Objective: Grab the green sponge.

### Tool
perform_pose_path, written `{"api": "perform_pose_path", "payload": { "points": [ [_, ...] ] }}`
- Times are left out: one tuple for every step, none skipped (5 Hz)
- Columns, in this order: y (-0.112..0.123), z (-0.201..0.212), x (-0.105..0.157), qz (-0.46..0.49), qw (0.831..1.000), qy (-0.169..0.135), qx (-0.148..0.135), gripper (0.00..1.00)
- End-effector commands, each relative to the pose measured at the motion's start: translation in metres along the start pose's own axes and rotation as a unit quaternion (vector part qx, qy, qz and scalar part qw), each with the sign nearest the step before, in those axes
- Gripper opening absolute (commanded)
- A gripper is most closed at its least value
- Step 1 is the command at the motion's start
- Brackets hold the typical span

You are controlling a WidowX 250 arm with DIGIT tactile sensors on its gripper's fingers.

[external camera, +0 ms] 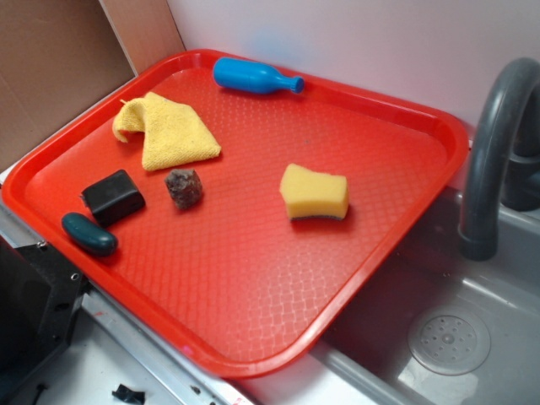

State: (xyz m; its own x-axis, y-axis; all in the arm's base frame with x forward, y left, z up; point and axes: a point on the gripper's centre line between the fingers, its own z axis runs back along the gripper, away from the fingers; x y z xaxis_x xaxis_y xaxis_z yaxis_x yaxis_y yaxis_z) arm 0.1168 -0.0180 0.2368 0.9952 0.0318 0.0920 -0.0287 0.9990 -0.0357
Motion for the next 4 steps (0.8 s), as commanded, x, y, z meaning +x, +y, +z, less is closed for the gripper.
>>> {"api": "perform_pose_path", "payload": {
  "points": [
    [0.000, 0.000, 0.000, 0.000, 1.000, 0.000, 0.000, 1.00],
    [-0.014, -0.009, 0.016, -0.072, 0.997, -0.030, -0.008, 1.00],
    [-0.030, -0.018, 0.031, -0.143, 0.988, -0.058, -0.012, 1.00],
    [-0.054, -0.038, 0.048, -0.204, 0.975, -0.078, -0.030, 1.00]
  ]
}}
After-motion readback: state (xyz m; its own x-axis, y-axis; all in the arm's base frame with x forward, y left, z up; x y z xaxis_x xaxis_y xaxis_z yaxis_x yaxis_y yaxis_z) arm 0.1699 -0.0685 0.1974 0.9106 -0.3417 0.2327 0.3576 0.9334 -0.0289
